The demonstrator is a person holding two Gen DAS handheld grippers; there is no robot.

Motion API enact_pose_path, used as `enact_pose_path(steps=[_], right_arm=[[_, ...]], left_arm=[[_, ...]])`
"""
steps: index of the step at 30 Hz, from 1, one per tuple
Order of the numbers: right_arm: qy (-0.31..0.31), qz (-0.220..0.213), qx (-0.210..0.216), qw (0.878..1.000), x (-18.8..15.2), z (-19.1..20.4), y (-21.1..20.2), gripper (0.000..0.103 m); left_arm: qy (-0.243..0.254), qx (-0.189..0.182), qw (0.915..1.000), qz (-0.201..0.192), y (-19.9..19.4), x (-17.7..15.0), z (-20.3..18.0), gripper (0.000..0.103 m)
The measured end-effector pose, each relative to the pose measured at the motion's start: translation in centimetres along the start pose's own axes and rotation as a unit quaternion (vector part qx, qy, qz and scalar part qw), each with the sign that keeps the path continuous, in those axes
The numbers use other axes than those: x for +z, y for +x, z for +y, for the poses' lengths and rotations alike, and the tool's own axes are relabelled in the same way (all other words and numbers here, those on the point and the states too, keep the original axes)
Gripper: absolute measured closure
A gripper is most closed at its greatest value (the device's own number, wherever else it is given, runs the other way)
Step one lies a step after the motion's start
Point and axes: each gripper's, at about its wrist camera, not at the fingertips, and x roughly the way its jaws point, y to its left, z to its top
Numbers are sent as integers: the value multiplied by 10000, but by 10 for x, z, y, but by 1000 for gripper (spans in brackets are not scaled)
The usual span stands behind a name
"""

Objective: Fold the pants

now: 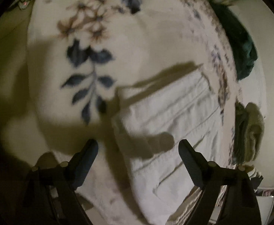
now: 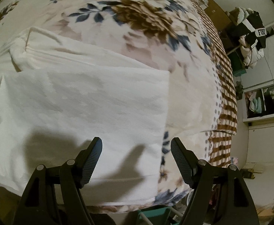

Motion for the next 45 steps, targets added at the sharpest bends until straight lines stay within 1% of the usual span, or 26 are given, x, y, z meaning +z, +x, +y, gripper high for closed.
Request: enact_pose_path(steps=[1,2,7,8,9,10,11,12,15,17,18,19,20,22,25,26,27,29,31,32,34,35,39,40,43,45], right_arm=[[-40,-6,-27,10000,1,3,1,25],[-59,-3,-34,10000,2,5,1,25],[-53,43,25,10000,5,14,3,25],[-21,54,58,10000,5,14,3,25],[11,55,79,10000,5,14,3,25],[37,56,98,9999,5,14,3,25],[67,60,120,9999,6,13,3,25],[107,69,143,9998,6,11,3,25],[190,76,184,9996,6,8,4,25],[247,78,212,9994,6,4,5,25],[299,87,236,9992,5,2,6,25],[343,92,251,9991,5,0,6,25],[384,94,264,9989,5,-2,7,25],[384,78,172,9991,4,-3,8,25],[254,-6,-197,9995,3,-5,8,25],[256,-41,-220,9994,2,-7,8,25],[276,-53,-202,9994,1,-9,8,25],[342,-60,-157,9993,0,-16,8,25],[429,-64,-91,9990,-2,-24,8,25],[479,-64,-58,9988,-3,-28,8,25],[629,-58,12,9980,-6,-39,9,25],[703,-53,41,9975,-8,-45,9,25],[1055,-49,127,9943,-20,-78,12,25],[1139,-47,126,9934,-24,-88,13,25],[1458,30,50,9893,-42,-127,22,25],[1649,111,-45,9862,-55,-153,30,25]], left_arm=[[219,-6,9997,-114,-2,0,-5,53],[320,121,9994,-106,-1,-1,-8,80],[154,-79,9996,-218,-6,0,3,80],[48,-208,9996,-195,-3,2,8,73],[-71,-390,9991,-138,2,3,12,60],[-221,-685,9974,-51,8,7,18,55],[-295,-914,9953,-100,9,9,21,48],[-299,-1020,9943,-127,11,12,20,42],[-53,-918,9957,-138,15,15,6,36],[50,-829,9963,-216,14,14,0,37],[68,-815,9963,-264,14,14,-2,52],[67,-799,9962,-329,13,14,-1,62],[63,-877,9955,-344,13,13,-1,68],[244,-866,9947,-502,7,10,-6,70],[475,-922,9921,-700,-6,4,-23,73],[611,-961,9905,-769,-11,3,-34,78],[781,-1037,9881,-820,-20,0,-44,88],[1140,-1093,9834,-888,-35,-7,-65,89],[1572,-1235,9754,-928,-50,-18,-89,89],[1866,-1254,9698,-947,-59,-27,-106,89],[2282,-1384,9592,-934,-70,-42,-131,89],[2521,-1455,9522,-927,-76,-52,-148,89],[3134,-1743,9308,-709,-83,-93,-197,89],[3294,-1831,9244,-589,-81,-110,-210,89],[3605,-1926,9123,-260,-70,-149,-235,90],[3788,-1982,9040,77,-55,-183,-252,90]])
